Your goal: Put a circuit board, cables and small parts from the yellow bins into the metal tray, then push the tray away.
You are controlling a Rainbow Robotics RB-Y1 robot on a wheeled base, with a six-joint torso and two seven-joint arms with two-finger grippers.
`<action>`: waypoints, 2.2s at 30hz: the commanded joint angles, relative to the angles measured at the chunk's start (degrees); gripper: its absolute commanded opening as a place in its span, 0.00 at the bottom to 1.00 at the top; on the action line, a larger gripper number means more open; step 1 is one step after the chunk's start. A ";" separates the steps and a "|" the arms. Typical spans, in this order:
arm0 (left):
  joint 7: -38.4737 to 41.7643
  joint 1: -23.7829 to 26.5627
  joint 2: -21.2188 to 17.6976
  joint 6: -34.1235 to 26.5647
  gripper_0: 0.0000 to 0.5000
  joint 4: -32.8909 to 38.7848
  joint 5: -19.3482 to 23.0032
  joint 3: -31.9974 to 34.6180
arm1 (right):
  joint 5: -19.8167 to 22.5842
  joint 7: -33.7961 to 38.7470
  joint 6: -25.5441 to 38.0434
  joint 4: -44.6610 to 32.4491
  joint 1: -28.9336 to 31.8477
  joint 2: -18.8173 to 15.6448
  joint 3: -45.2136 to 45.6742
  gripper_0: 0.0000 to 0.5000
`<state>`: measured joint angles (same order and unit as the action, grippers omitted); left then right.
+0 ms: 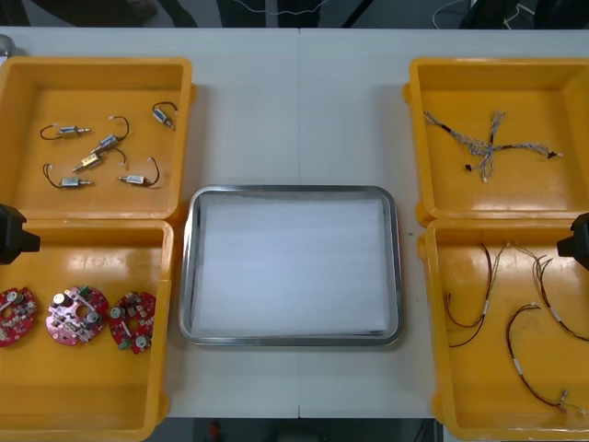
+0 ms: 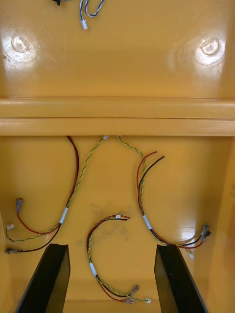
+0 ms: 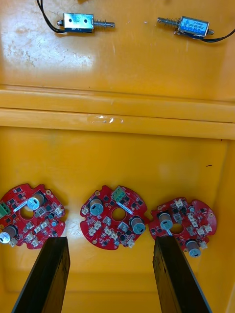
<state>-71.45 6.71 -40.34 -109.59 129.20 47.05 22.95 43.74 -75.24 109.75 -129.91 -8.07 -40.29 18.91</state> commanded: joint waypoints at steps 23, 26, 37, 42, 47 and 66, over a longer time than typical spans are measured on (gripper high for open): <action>-0.36 -0.56 -1.41 -0.41 1.00 -1.41 0.06 -0.36 | 2.32 0.53 0.25 -1.57 0.60 -1.02 1.92 1.00; -0.09 -0.47 -1.76 -0.41 1.00 -1.41 -0.73 -0.80 | 2.40 0.44 0.25 -1.49 0.52 -1.02 1.83 1.00; 0.70 -0.56 -1.94 -0.41 1.00 -5.72 -1.09 0.70 | 2.93 -1.32 0.25 -1.49 0.69 -1.81 2.44 1.00; 1.14 -0.56 -1.76 -0.41 1.00 -8.97 -2.23 0.78 | 3.19 -2.37 0.25 -1.49 2.45 -3.04 2.97 1.00; 1.40 -0.56 -1.76 0.52 1.00 -12.49 -2.84 0.78 | 3.63 -3.60 -3.58 -1.49 6.14 -5.41 3.06 1.00; 0.87 -5.57 -2.03 14.32 1.00 -20.66 -5.13 -2.47 | 7.94 -21.18 -19.75 6.86 15.02 -9.54 2.27 1.00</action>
<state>-71.44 2.93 -40.34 -96.93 109.84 42.82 21.73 51.15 -91.81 91.91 -123.29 3.84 -46.68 20.07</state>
